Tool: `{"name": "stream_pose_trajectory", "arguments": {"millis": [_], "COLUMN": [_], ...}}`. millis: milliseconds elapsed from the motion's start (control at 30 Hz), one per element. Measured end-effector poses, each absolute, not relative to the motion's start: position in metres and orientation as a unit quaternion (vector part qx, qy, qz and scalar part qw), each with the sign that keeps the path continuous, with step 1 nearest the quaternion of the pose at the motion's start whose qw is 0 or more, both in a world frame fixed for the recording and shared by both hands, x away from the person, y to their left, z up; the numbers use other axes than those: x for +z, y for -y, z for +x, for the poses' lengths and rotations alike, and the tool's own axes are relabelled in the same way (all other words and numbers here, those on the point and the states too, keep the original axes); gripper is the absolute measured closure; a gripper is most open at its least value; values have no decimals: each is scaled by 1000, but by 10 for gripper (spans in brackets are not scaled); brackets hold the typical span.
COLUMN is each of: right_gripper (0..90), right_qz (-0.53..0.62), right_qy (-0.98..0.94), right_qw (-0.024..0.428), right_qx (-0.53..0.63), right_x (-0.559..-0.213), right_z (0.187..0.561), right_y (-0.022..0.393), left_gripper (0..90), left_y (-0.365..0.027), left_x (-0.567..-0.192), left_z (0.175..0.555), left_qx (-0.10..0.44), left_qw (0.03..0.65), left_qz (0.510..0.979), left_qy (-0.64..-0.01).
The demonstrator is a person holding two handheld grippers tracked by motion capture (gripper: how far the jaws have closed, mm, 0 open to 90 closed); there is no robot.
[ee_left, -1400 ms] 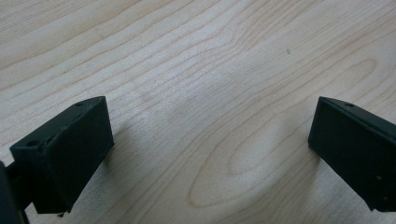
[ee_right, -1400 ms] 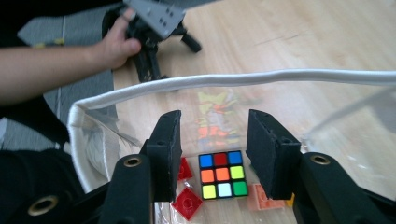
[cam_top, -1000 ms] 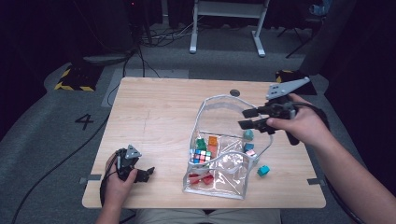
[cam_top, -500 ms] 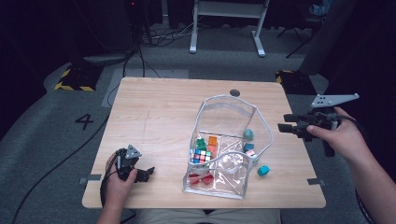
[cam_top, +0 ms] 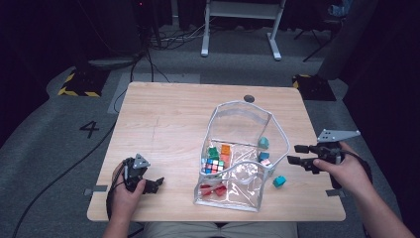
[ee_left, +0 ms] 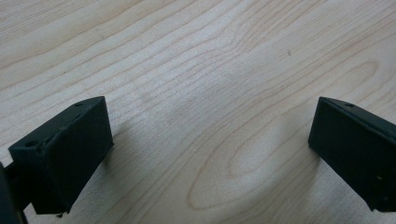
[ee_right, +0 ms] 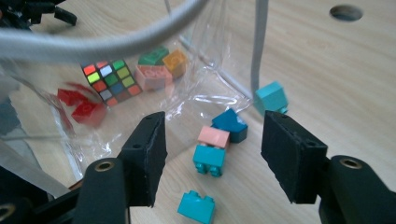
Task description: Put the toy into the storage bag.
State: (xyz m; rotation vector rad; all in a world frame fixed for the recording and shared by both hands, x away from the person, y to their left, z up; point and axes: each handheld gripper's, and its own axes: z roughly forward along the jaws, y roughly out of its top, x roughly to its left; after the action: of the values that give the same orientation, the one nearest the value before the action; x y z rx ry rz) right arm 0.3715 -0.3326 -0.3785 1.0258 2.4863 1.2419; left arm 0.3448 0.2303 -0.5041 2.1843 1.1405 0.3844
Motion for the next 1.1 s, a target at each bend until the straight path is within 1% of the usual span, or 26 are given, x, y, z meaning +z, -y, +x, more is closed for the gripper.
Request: {"name": "stream_pose_trajectory", "arguments": {"millis": [300, 433, 700, 767, 867, 933, 1100], "right_gripper": [401, 397, 400, 425, 527, 573, 593], "right_qz": [351, 357, 357, 359, 359, 356, 350], "right_qy": [-850, -852, -857, -857, -862, -864, -866], "right_qw": [70, 63, 67, 66, 63, 62, 65], "right_qx": [386, 379, 366, 364, 354, 351, 351], "right_x": [-432, -446, -469, -473, -477, -477, -471], "right_z": [365, 360, 355, 354, 353, 353, 353], "right_y": [322, 321, 321, 320, 320, 320, 322], "left_gripper": [0, 0, 0, 0, 0, 0, 0], "left_y": [-230, -230, -230, -230, -230, -230, -230], "left_x": [-504, -504, -504, -504, -504, -504, -504], "left_z": [345, 344, 345, 345, 345, 345, 345], "left_qx": [149, 149, 148, 146, 146, 147, 147], "left_qw": [318, 317, 318, 318, 318, 318, 318], "left_qz": [829, 829, 829, 830, 830, 830, 830], "left_qy": [-435, -435, -435, -434, -433, -434, -435]}}
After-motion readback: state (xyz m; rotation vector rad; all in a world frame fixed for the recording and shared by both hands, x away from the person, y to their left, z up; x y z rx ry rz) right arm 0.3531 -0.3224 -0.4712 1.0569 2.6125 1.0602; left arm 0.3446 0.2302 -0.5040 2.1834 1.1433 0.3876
